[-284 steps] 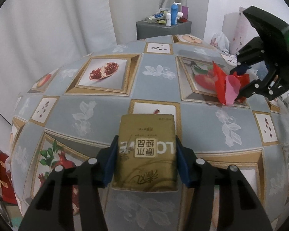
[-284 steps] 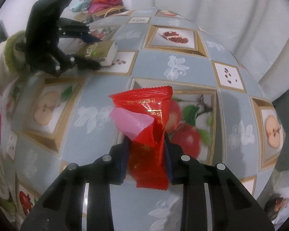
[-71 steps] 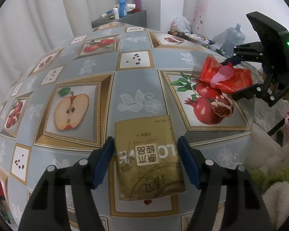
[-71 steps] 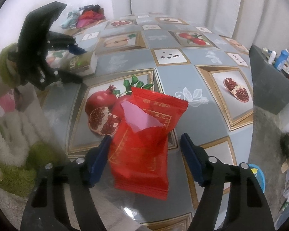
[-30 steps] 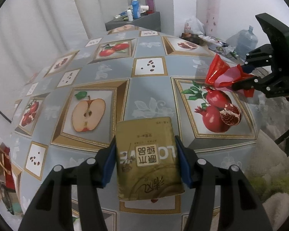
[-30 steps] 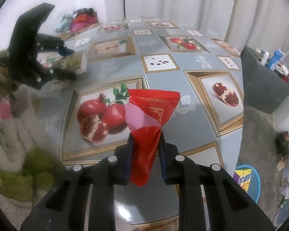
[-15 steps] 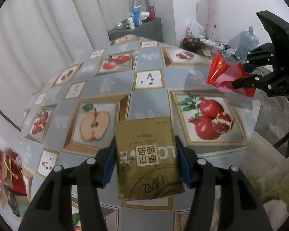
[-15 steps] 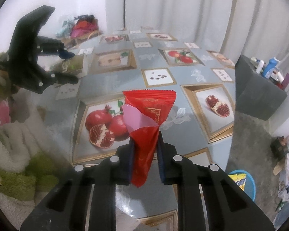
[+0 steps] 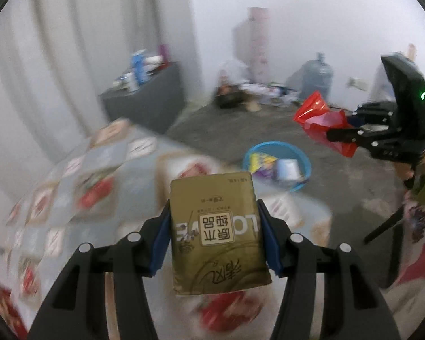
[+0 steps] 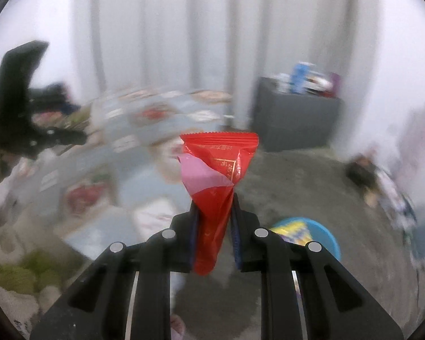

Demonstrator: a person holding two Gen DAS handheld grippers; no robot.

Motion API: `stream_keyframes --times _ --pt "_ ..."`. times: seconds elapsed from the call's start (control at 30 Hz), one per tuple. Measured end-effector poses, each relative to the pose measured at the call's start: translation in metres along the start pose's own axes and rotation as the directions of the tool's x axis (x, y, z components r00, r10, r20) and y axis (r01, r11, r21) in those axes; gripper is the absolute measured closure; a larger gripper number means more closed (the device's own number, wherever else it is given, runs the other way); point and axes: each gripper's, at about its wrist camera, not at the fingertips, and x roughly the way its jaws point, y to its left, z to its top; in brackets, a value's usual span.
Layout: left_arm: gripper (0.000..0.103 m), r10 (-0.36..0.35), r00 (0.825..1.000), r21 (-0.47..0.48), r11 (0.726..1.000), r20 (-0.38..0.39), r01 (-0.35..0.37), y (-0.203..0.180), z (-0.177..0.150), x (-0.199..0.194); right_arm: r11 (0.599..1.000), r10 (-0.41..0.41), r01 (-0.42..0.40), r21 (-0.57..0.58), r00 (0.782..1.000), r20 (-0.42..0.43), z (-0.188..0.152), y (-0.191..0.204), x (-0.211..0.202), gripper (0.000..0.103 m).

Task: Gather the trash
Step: 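Lift the gold box and red bag and carry both over the blue wastebasket, then open both grippers to drop the box and bag into the wastebasket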

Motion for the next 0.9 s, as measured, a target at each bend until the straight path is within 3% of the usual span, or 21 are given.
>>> stream_keyframes --times 0.1,0.23,0.4,0.6,0.7,0.73,0.83,0.9 --pt "0.049 -0.079 0.995 0.048 0.995 -0.062 0.082 -0.025 0.045 0.043 0.989 -0.108 0.110 0.099 0.994 -0.022 -0.017 -0.047 -0.003 0.085" --pt "0.048 -0.157 0.974 0.090 0.981 -0.166 0.173 -0.057 0.092 0.104 0.949 -0.188 0.203 0.239 0.978 -0.085 -0.046 -0.099 0.008 0.084" --pt "0.048 -0.213 0.923 0.053 0.969 -0.319 0.242 -0.090 0.134 0.197 0.897 -0.169 0.222 0.383 0.971 -0.166 -0.079 -0.137 0.047 0.083" --pt "0.048 -0.174 0.882 0.012 0.980 -0.437 0.199 -0.117 0.156 0.293 0.837 -0.103 0.207 0.507 0.969 -0.225 -0.102 -0.178 0.107 0.080" --pt "0.047 -0.166 0.876 -0.009 0.983 -0.453 0.181 -0.125 0.164 0.328 0.809 -0.079 0.203 0.552 0.968 -0.240 -0.107 -0.199 0.135 0.078" --pt "0.044 -0.156 0.878 -0.018 0.986 -0.452 0.166 -0.128 0.168 0.343 0.799 -0.074 0.208 0.564 0.965 -0.252 -0.109 -0.205 0.145 0.072" --pt "0.023 -0.153 0.891 -0.055 0.988 -0.429 0.143 -0.131 0.172 0.364 0.775 -0.088 0.251 0.580 0.952 -0.294 -0.117 -0.219 0.172 0.044" --pt "0.023 -0.155 0.900 -0.097 0.987 -0.409 0.126 -0.131 0.175 0.373 0.764 -0.083 0.254 0.592 0.950 -0.301 -0.122 -0.224 0.183 0.042"
